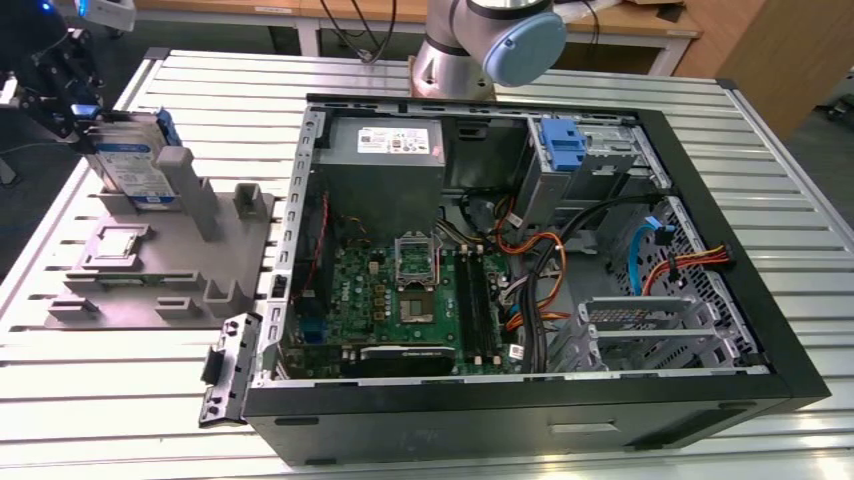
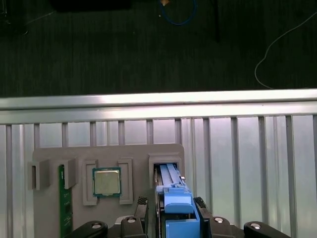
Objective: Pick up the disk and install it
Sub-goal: 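Pick up the disk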
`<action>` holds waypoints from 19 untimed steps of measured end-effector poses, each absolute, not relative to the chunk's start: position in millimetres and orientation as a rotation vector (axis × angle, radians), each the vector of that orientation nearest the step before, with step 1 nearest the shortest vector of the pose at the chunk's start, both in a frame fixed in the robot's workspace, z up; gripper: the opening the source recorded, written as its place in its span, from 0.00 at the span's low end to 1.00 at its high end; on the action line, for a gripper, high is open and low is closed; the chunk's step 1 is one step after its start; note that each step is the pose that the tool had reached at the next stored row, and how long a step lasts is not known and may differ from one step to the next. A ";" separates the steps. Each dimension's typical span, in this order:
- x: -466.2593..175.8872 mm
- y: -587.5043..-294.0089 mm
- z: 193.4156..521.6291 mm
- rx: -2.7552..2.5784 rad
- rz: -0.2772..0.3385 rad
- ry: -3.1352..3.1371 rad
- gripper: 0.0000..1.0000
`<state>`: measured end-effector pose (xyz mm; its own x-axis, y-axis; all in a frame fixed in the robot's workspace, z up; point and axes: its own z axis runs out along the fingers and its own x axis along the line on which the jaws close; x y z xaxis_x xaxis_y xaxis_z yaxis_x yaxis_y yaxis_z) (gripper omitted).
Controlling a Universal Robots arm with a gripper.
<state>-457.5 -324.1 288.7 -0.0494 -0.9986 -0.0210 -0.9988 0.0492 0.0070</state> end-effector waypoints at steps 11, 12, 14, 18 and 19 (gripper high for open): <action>-457.0 -324.7 288.5 -2.148 0.030 2.278 0.48; -457.0 -324.7 288.4 -2.148 0.030 2.278 0.48; -457.0 -324.7 288.4 -2.148 0.030 2.278 0.48; -457.0 -324.7 288.4 -2.148 0.030 2.278 0.40; -457.0 -324.7 288.4 -2.148 0.030 2.278 0.40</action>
<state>-457.0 -324.7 288.4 -0.0589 -0.9980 -0.0209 -0.9982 0.0587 0.0070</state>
